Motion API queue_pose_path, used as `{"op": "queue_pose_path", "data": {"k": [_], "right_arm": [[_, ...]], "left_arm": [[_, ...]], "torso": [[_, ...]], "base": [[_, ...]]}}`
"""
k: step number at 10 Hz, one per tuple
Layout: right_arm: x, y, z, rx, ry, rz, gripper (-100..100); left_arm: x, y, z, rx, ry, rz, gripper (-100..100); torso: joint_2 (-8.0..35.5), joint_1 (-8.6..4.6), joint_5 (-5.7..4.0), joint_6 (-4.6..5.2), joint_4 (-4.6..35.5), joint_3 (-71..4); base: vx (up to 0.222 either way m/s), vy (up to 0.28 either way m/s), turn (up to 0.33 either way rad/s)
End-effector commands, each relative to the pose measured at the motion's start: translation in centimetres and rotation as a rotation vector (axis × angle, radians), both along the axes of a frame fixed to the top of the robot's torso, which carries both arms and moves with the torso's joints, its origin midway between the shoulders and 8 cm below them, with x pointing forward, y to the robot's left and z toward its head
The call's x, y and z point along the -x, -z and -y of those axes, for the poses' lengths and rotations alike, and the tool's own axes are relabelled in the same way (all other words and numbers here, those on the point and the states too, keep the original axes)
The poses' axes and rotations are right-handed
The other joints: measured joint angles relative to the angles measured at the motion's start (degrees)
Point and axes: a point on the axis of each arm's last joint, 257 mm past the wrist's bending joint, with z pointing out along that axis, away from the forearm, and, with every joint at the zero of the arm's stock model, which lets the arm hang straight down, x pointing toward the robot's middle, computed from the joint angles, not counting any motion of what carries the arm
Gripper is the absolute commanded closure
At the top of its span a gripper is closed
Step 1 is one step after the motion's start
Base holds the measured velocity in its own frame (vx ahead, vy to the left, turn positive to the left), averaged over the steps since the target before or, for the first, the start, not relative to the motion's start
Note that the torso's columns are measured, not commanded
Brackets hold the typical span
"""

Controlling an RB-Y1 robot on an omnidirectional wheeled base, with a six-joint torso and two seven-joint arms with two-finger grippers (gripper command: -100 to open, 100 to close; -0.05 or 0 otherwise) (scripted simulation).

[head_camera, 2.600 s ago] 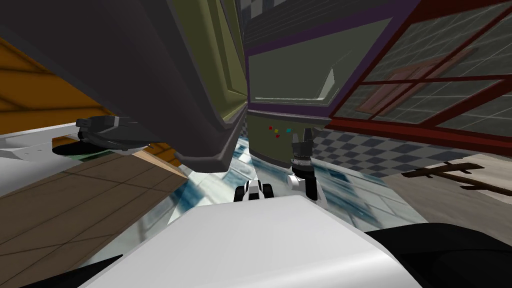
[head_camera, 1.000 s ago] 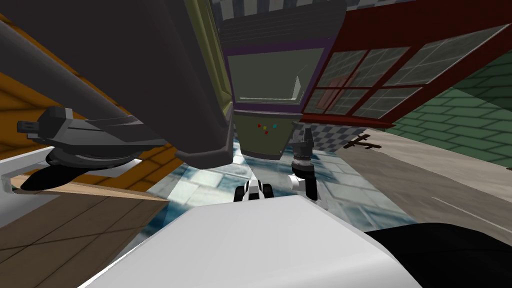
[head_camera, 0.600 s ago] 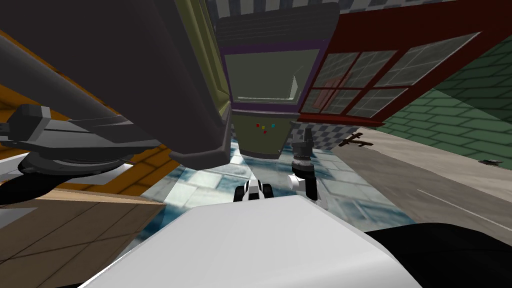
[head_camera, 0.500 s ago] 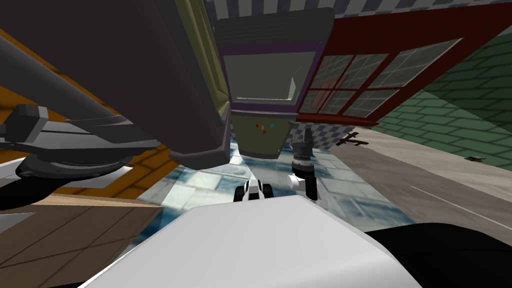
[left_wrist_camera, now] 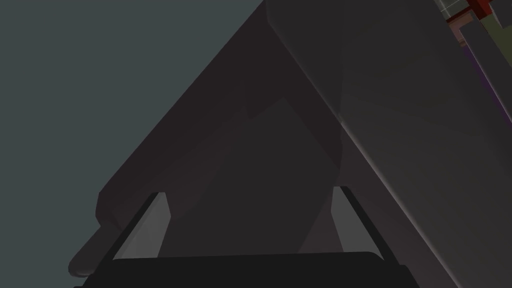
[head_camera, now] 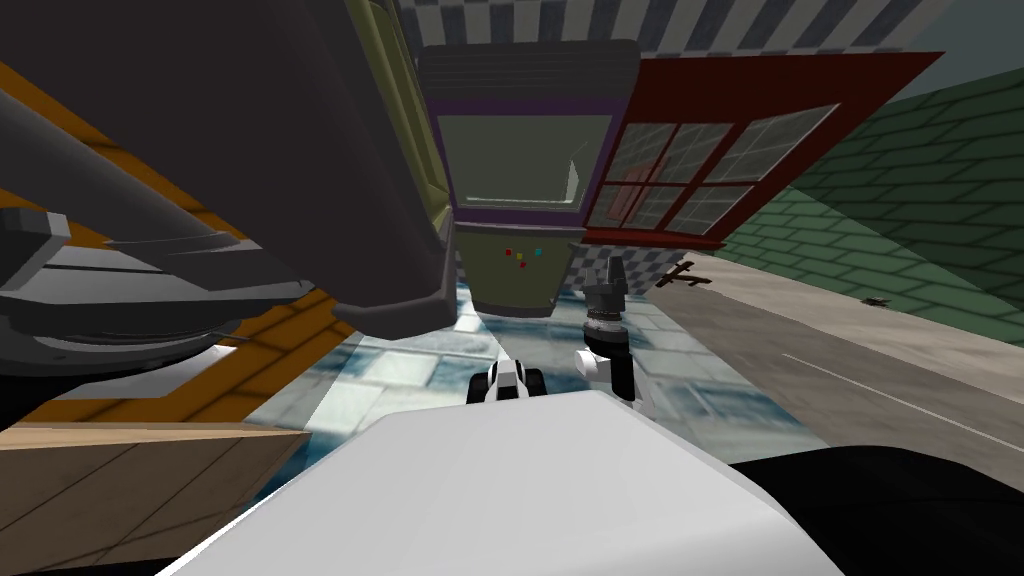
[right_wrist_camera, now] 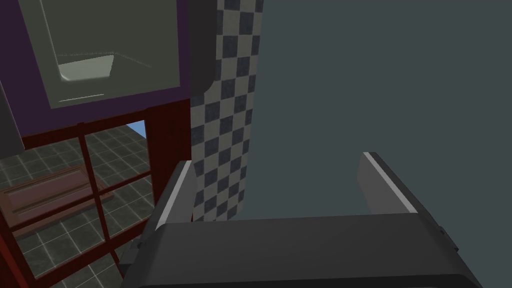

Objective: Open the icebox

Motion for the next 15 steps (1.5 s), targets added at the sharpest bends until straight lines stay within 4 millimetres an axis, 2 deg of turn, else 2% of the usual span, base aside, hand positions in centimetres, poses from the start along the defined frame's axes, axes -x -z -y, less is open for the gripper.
{"op": "queue_pose_path", "data": {"k": [1,3,6,10,12,15], "right_arm": [[0.0,0.0,0.0,0.0,0.0,0.0,0],[0.0,0.0,0.0,0.0,0.0,0.0,0],[0.0,0.0,0.0,0.0,0.0,0.0,0],[0.0,0.0,0.0,0.0,0.0,0.0,0],[0.0,0.0,0.0,0.0,0.0,0.0,0],[0.0,0.0,0.0,0.0,0.0,0.0,0]], "left_arm": [[0.0,-1.7,-0.4,-0.006,-0.023,0.039,-100],[1.0,-1.6,-0.6,0.057,-0.074,0.004,-100],[0.5,-1.0,-1.6,0.022,-0.144,-0.041,-100],[1.1,-2.7,-1.6,-0.01,-0.157,0.022,-100],[2.1,-2.4,-1.9,0.034,-0.216,-0.022,-100],[1.4,-1.5,-2.4,-0.004,-0.279,-0.081,-100]], "torso": [[0.11,-0.08,-0.12,0.0,0.14,0.0],[0.22,-0.28,-0.22,0.23,0.24,-0.01],[-0.11,-0.46,-0.38,0.24,-0.04,-0.36],[-0.04,-0.5,-0.62,0.15,0.26,-0.42],[0.13,-0.68,-0.69,0.29,0.28,-0.38],[-0.08,-0.6,-0.55,0.21,0.01,-0.43]], "base": [[0.0,0.0,0.0],[-0.02,0.033,-0.147],[-0.031,0.028,-0.213],[-0.008,0.011,-0.003],[-0.055,0.038,-0.166],[-0.034,0.037,-0.187]]}}
